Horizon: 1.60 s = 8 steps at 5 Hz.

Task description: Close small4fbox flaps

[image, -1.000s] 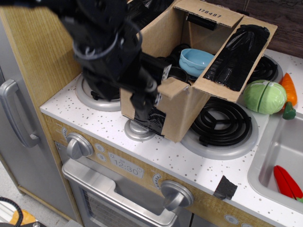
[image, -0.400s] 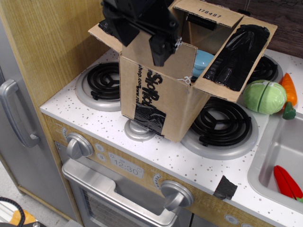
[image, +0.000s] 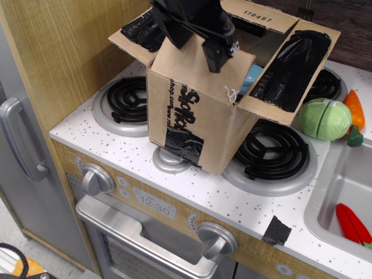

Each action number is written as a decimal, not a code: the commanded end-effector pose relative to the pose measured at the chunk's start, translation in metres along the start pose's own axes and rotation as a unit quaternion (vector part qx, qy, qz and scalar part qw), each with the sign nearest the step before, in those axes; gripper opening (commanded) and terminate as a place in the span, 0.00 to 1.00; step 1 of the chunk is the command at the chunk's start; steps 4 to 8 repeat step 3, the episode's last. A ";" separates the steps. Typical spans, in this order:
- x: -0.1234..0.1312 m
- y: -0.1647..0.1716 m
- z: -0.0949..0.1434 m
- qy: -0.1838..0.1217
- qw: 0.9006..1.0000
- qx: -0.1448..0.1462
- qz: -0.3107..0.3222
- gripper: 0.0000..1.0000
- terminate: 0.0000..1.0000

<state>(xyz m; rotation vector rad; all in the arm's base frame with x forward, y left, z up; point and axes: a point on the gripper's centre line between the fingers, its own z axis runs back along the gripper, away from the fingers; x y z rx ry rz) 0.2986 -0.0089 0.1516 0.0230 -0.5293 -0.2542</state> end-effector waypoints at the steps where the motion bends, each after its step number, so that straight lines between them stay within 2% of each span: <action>1: 0.003 -0.002 -0.020 -0.022 1.000 -0.020 0.005 1.00 0.00; 2: -0.007 -0.004 -0.033 -0.015 0.999 -0.023 0.015 1.00 0.00; 3: -0.012 -0.007 -0.039 -0.009 0.999 -0.029 0.024 1.00 1.00; 8: -0.012 -0.007 -0.039 -0.009 0.999 -0.029 0.024 1.00 1.00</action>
